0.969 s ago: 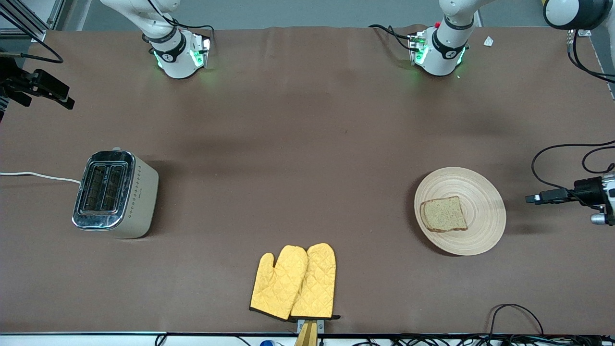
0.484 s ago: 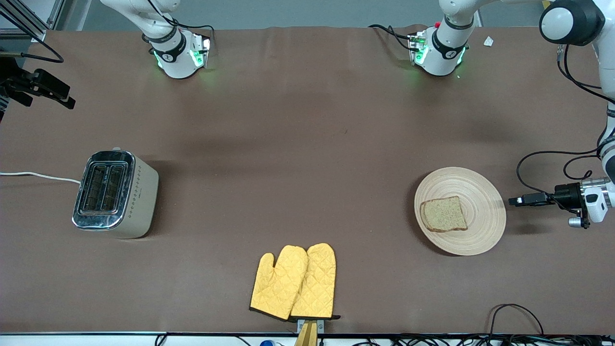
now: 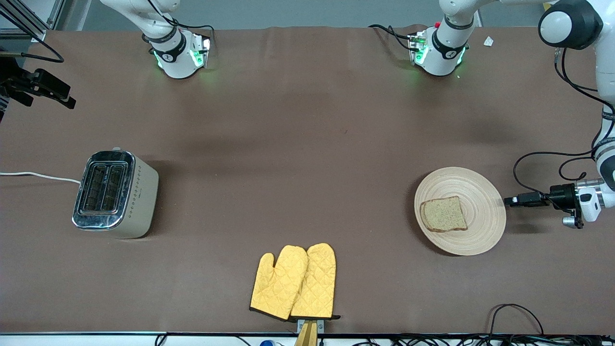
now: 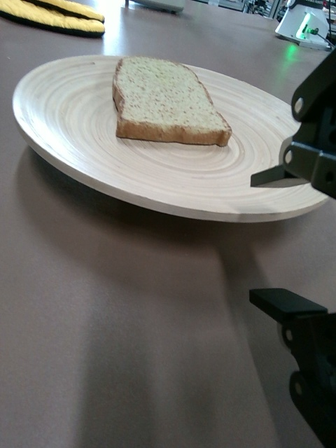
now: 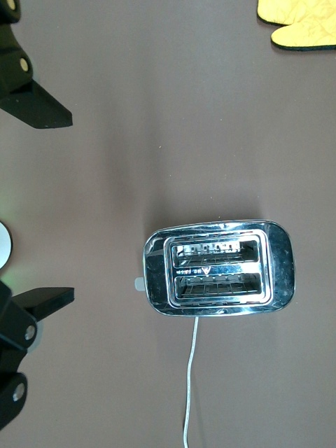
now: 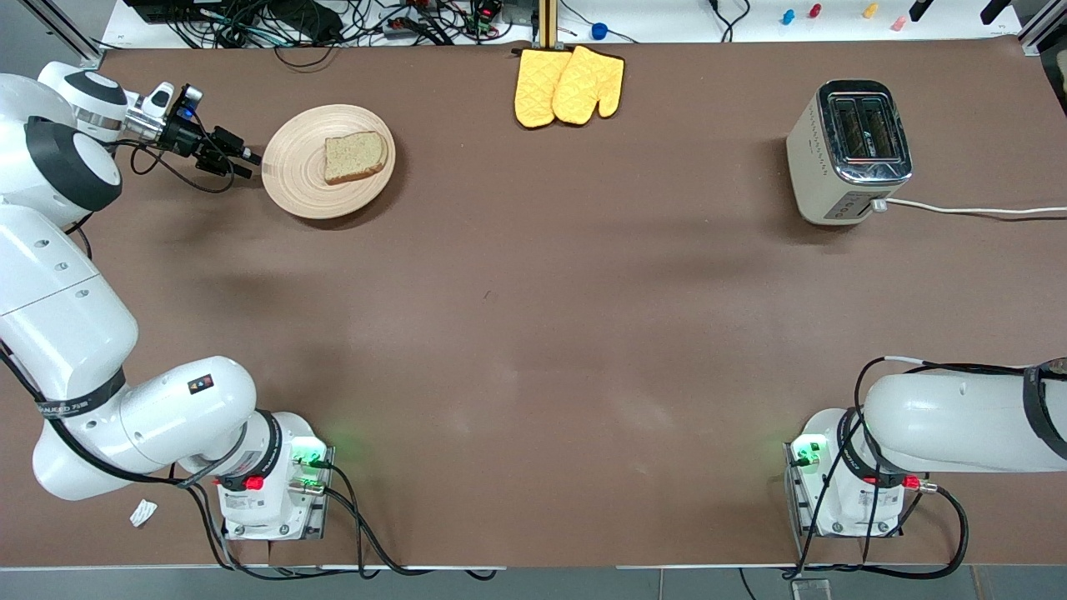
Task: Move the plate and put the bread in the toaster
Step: 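Reach the left gripper to the wooden plate rim and grip it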
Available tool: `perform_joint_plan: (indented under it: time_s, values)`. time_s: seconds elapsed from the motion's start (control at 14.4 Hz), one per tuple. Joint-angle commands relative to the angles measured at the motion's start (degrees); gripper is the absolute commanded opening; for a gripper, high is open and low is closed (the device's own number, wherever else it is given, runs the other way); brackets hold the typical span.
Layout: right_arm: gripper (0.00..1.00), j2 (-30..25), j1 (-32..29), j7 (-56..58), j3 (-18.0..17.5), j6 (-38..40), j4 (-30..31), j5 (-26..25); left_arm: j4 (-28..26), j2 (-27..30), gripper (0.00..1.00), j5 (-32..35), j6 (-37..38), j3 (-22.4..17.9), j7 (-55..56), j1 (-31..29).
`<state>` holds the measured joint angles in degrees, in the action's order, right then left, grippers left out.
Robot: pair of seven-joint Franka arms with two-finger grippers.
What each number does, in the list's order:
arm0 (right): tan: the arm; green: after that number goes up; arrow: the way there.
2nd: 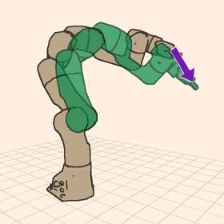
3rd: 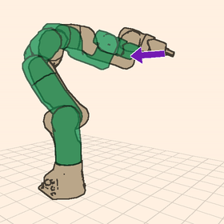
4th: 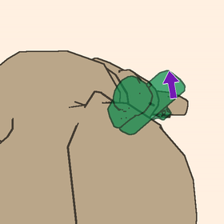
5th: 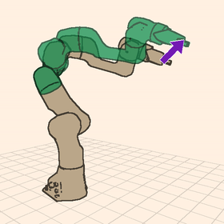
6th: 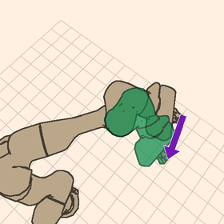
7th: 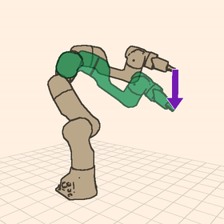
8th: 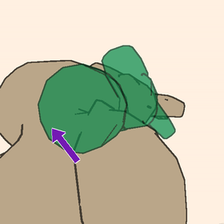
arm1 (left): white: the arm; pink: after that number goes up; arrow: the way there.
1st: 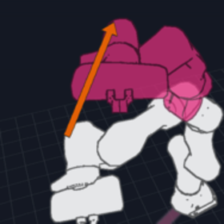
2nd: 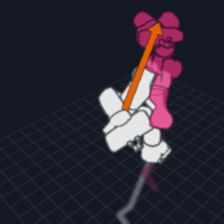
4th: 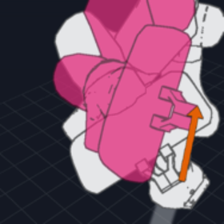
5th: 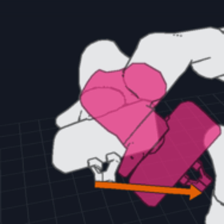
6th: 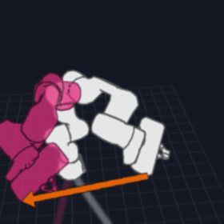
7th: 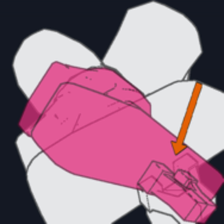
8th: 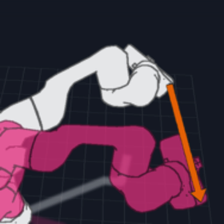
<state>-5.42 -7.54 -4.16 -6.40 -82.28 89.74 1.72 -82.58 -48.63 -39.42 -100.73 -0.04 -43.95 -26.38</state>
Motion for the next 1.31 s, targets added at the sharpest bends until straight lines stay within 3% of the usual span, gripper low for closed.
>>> perform_joint_plan:
  time_s: [0.0, 0.69, 1.25]
  values:
    - [1.00, -1.00, -0.11, 0.12, 0.08, -0.34, 1.05, 1.09, 1.36, -0.77, 0.60, -2.76, 0.80, 0.04, -0.88, -0.07]
    - [1.00, -1.00, -0.46, 0.20, 0.25, -0.25, 0.96, 1.09, 1.28, -2.00, 0.43, -5.05, 0.71, 0.22, -0.88, 0.72]
    - [1.00, -1.00, -0.46, 0.20, 0.25, 0.01, 0.96, 1.09, 1.28, -2.79, 0.11, -5.14, 0.71, 0.74, -5.53, 0.45]
